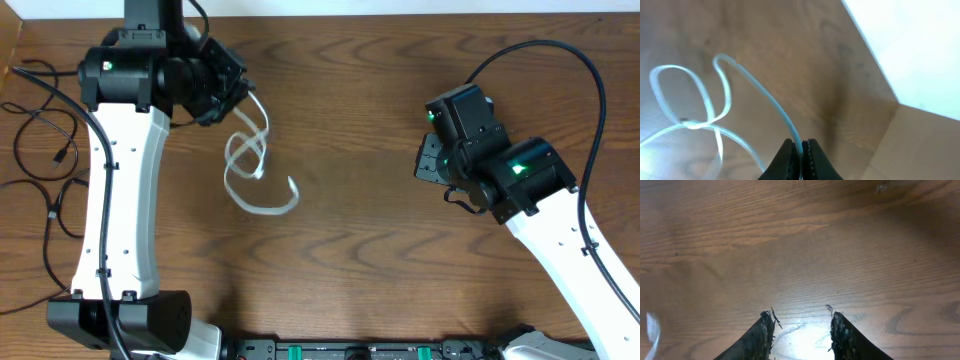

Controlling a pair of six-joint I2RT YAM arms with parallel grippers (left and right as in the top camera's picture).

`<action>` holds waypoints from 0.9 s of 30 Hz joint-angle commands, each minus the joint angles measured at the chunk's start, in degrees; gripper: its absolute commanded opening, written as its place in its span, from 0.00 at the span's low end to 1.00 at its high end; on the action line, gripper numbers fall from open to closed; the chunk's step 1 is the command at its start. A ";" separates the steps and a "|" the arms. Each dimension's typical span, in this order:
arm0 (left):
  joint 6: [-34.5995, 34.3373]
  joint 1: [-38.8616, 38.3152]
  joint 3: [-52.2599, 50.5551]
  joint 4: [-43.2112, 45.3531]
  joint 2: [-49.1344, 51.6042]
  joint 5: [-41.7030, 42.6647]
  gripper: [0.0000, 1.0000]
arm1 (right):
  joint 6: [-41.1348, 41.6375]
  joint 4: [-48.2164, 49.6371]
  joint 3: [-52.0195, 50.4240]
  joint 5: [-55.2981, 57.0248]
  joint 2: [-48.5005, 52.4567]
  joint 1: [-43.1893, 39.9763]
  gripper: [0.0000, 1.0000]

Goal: Untangle cables
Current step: 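Carry the white cable to the upper-left with the left gripper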

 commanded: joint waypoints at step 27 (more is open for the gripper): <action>18.62 12.57 5.90 29.35 10.12 -32.94 0.08 | 0.00 2.08 0.37 -1.25 0.81 0.72 0.36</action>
